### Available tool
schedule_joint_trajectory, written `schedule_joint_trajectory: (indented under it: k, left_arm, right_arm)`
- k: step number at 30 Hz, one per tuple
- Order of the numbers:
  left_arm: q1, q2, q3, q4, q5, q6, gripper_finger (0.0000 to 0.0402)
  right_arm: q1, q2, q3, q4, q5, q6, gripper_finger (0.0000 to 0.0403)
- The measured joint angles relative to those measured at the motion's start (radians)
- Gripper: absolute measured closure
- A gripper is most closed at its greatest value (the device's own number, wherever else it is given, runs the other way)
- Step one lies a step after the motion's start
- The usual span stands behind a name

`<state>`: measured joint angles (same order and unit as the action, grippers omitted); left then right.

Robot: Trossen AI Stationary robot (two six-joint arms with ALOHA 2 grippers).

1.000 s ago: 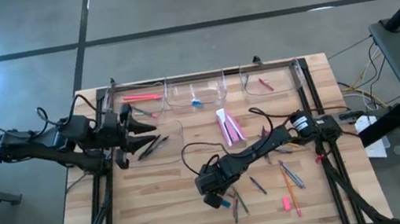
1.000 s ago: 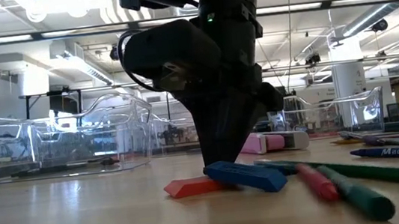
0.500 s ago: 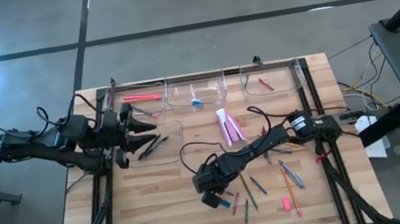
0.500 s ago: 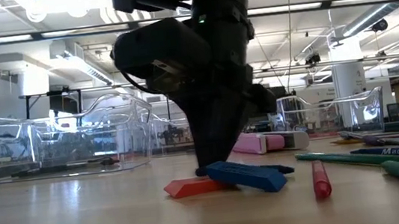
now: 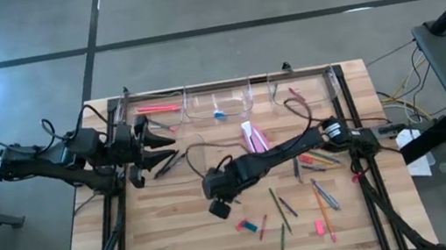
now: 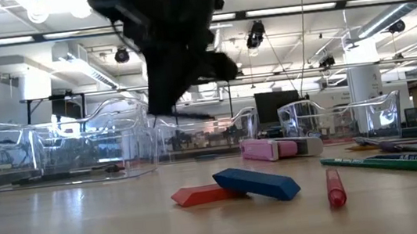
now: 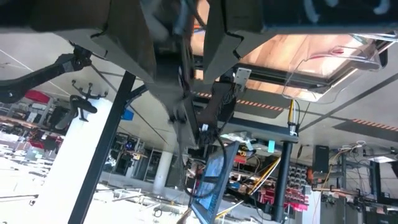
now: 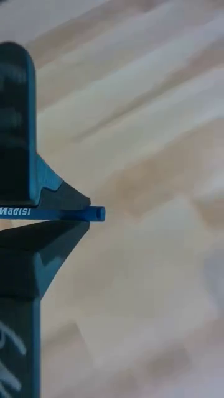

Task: Sort crayons/erasers/pens/pencils in bins
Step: Put the blue crayon into the top right transparent bin

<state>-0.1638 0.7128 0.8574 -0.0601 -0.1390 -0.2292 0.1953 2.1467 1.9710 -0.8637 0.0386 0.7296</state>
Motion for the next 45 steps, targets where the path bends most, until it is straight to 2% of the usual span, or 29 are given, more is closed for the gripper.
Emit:
schedule_joint_trajectory:
  k: [5, 14, 20, 24, 32, 42, 45]
  left_arm:
    - [0.0, -0.004, 0.0, 0.0, 0.0, -0.001, 0.0282]
    - [-0.001, 0.002, 0.0, 0.002, -0.031, 0.0, 0.0282]
    - [0.0, 0.016, 0.0, 0.004, -0.073, 0.004, 0.0282]
    - [0.0, 0.038, 0.0, 0.03, -0.083, 0.004, 0.0282]
    - [0.0, 0.096, 0.0, 0.108, -0.088, 0.004, 0.0282]
    - [0.0, 0.153, 0.011, 0.183, -0.104, 0.001, 0.0282]
    - [0.0, 0.163, 0.016, 0.189, -0.104, 0.001, 0.0282]
  right_arm:
    - [-0.051, -0.14, -0.092, 0.006, 0.062, -0.035, 0.039]
    - [-0.167, -0.568, -0.5, 0.037, 0.182, 0.019, 0.039]
    - [-0.333, -0.861, -0.776, 0.104, 0.388, 0.126, 0.039]
    - [-0.479, -0.987, -0.93, 0.178, 0.412, 0.15, 0.039]
    - [-0.711, -1.093, -1.093, 0.312, 0.378, 0.123, 0.039]
    - [-0.888, -1.063, -1.119, 0.324, 0.373, 0.014, 0.0389]
    - [-0.915, -1.04, -1.116, 0.328, 0.373, -0.025, 0.0372]
